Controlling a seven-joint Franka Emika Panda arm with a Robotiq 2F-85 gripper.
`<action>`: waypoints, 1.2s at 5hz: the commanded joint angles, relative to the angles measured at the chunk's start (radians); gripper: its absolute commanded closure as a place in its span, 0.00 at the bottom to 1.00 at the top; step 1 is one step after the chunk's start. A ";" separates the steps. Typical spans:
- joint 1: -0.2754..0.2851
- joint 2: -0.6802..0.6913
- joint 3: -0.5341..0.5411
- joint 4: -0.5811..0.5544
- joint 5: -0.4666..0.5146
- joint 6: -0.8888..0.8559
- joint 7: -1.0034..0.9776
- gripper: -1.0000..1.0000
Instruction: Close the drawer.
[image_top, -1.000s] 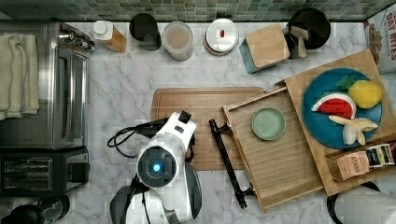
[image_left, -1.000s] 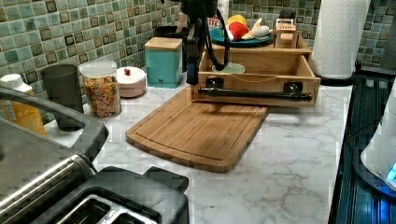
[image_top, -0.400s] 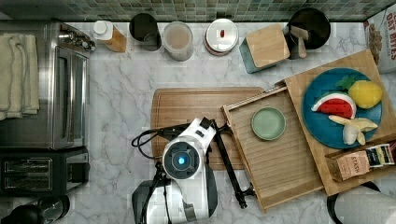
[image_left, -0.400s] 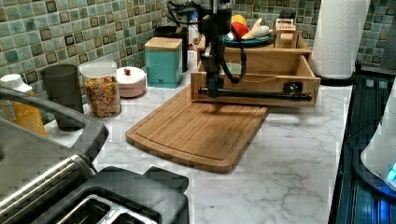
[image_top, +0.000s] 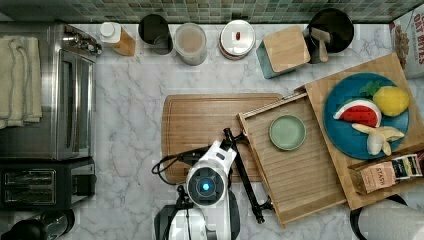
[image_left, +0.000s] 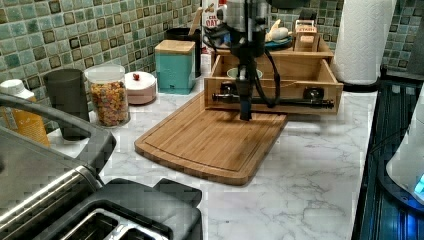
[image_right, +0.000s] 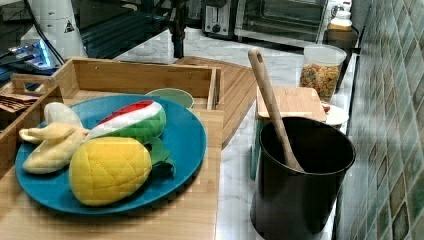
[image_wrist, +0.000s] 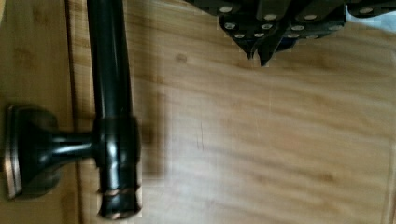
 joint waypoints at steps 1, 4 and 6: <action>-0.076 -0.094 -0.055 -0.109 -0.115 0.022 -0.146 1.00; -0.086 -0.009 -0.165 -0.040 -0.133 0.065 -0.277 1.00; -0.148 0.011 -0.183 0.002 -0.135 0.065 -0.388 1.00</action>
